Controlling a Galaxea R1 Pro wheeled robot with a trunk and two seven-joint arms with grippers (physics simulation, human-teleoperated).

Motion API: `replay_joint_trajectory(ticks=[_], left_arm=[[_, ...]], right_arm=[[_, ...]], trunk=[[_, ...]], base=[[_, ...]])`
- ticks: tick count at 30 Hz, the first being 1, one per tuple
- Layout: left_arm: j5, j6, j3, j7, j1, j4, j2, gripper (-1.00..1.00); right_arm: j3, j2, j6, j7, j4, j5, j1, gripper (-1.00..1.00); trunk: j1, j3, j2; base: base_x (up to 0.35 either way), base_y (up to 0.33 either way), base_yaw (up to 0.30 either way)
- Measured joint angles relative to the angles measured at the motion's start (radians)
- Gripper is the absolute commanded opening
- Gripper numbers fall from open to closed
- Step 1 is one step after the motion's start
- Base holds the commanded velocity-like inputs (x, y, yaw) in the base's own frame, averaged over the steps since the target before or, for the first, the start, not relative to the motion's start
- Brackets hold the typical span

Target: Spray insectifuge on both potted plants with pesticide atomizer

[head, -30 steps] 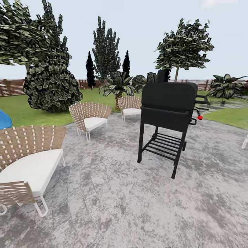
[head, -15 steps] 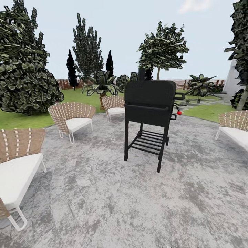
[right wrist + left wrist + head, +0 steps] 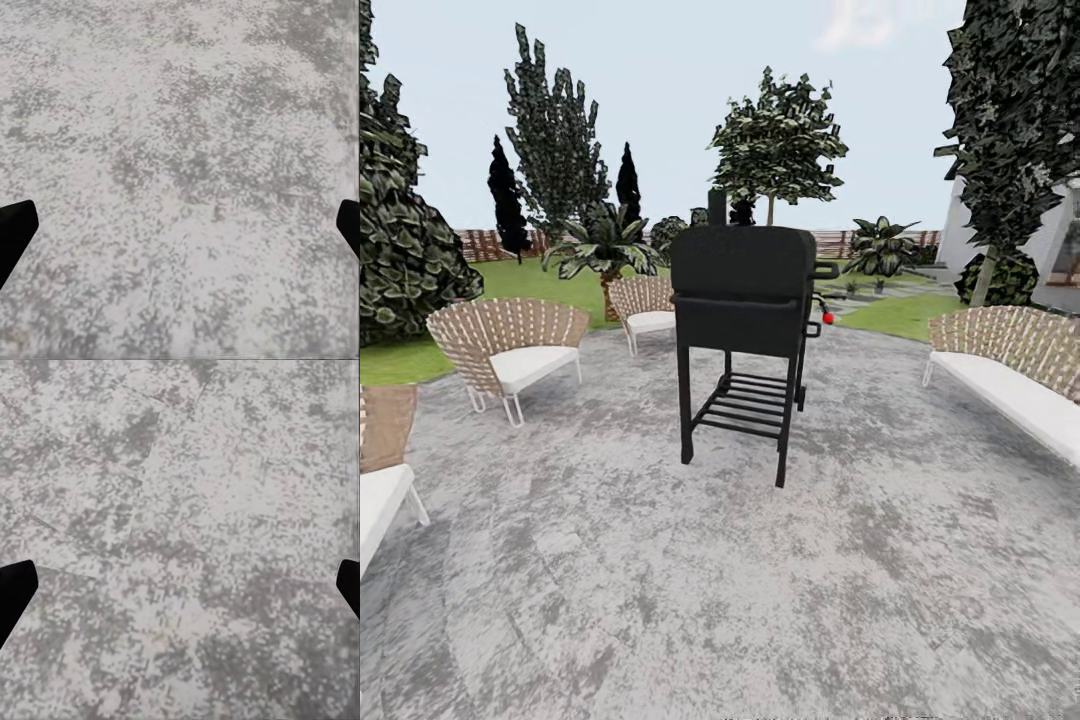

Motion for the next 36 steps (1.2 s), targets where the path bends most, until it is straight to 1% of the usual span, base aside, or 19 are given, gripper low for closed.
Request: replay_joint_trajectory(ticks=[5,9,23,36], left_arm=[[0.000,0.000,0.000,0.000,0.000,0.000,0.000,1.00],[0.000,0.000,0.000,0.000,0.000,0.000,0.000,1.00],[0.000,0.000,0.000,0.000,0.000,0.000,0.000,1.00],[-0.001,0.000,-0.001,0.000,0.000,0.000,-0.002,1.00]], right_arm=[[-0.053,0.000,0.000,0.001,-0.001,0.000,0.000,1.00],[-0.071,0.000,0.000,0.000,-0.002,0.001,0.000,1.00],[-0.074,0.000,0.001,0.000,-0.003,0.001,0.000,1.00],[-0.074,-0.001,0.001,0.001,-0.002,0.001,0.000,1.00]], trunk=[[0.019,-0.016,-0.035],[0.035,-0.028,-0.063],[0.088,-0.072,-0.161],[0.138,-0.124,-0.252]], base=[[0.000,0.000,-0.300],[0.000,0.000,-0.300],[0.000,0.000,-0.293],[0.000,0.000,-0.272]])
